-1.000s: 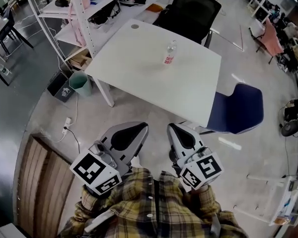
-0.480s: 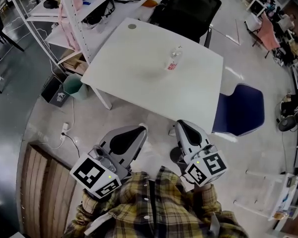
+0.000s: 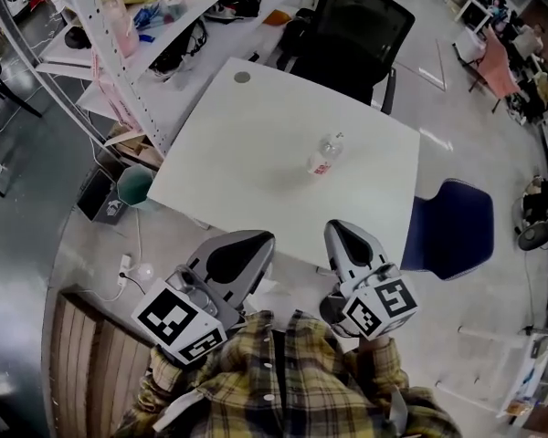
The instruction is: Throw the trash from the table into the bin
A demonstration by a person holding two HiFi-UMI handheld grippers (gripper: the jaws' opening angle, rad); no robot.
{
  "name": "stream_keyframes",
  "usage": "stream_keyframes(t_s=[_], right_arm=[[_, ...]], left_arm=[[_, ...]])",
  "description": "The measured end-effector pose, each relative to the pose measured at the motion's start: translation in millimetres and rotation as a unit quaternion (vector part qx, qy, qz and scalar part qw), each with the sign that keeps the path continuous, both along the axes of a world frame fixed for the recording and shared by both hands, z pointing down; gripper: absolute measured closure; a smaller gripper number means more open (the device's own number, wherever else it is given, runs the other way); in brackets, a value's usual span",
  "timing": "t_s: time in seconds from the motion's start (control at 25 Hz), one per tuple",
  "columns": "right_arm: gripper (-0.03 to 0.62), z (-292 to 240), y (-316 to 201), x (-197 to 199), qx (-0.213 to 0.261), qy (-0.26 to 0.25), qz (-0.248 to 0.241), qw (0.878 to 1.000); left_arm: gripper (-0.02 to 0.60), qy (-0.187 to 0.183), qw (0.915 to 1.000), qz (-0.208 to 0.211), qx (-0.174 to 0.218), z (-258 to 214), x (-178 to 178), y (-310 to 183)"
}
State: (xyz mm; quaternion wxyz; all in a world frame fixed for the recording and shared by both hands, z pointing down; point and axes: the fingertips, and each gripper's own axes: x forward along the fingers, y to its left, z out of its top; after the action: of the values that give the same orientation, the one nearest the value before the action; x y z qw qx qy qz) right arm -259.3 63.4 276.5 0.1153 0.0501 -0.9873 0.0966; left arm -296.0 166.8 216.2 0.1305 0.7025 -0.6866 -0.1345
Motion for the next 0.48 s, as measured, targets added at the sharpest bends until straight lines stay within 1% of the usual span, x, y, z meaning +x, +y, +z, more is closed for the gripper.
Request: stream_keyframes(t_s=[0.12,0.28,0.48], right_arm=[[0.595,-5,-27,-22,-0.002,-0.004,0.011,1.0],[0.595,-13,-63,-47,0.007,-0.011,0.029,0.999],[0.595,-16,-95,-58,0.011,-0.017,0.051,0.998]], left_arm=[[0.571,-0.005,0.9999,0.009,0.001,-6,-24,-26],[0.571,-0.012,0.9996,0.024,0.002,-12,-51,-62],[0.571,-0.019,0.9988,0.045,0.005,-17,-65,-99]])
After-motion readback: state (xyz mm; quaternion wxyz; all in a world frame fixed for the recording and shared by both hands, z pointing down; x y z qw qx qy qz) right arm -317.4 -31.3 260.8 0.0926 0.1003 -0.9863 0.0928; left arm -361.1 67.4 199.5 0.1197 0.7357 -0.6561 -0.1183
